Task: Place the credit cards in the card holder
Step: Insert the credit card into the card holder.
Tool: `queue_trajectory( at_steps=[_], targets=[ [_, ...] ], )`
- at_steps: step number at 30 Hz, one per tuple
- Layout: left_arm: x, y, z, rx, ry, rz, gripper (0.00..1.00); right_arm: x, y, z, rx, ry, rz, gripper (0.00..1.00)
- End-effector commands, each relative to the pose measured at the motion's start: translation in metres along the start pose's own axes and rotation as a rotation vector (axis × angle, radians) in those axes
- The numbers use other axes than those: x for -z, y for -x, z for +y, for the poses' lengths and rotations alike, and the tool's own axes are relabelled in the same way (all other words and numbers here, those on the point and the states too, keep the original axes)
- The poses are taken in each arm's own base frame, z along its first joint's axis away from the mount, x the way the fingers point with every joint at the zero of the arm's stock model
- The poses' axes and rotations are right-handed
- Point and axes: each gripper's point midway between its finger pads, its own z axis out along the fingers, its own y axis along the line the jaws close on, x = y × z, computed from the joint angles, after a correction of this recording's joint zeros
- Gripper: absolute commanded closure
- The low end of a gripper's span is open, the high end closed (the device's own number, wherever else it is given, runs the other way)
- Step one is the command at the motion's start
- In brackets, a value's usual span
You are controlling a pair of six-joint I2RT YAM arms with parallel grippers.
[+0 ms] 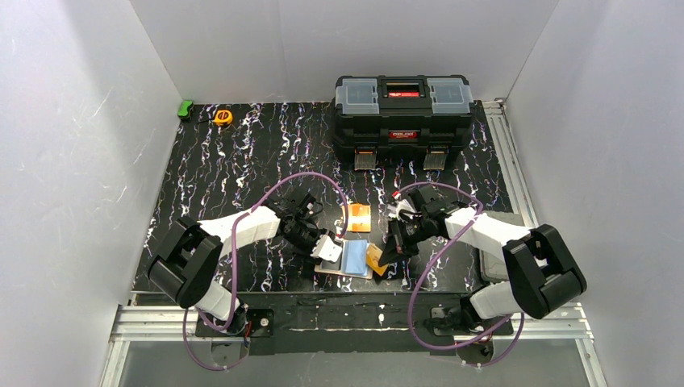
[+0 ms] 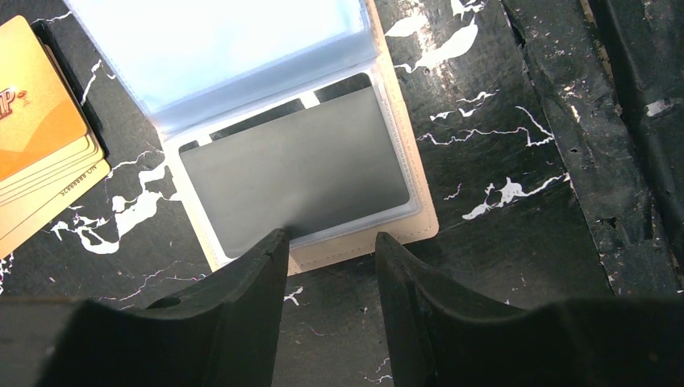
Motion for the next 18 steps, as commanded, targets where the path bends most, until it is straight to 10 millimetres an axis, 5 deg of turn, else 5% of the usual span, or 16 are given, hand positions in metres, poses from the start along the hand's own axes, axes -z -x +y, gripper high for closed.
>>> queue_trajectory(
  at_steps=[1, 18],
  targets=[
    [-0.001, 0.000, -0.009, -0.015, -0.018, 0.000, 0.58, 0.006, 0.007, 0.024, 0.055, 0.107, -0.027, 0.99],
    [0.014, 0.017, 0.012, -0.003, 0.096, -0.030, 0.59, -0.012, 0.031, 0.044, 0.101, 0.142, 0.011, 0.99]
  ],
)
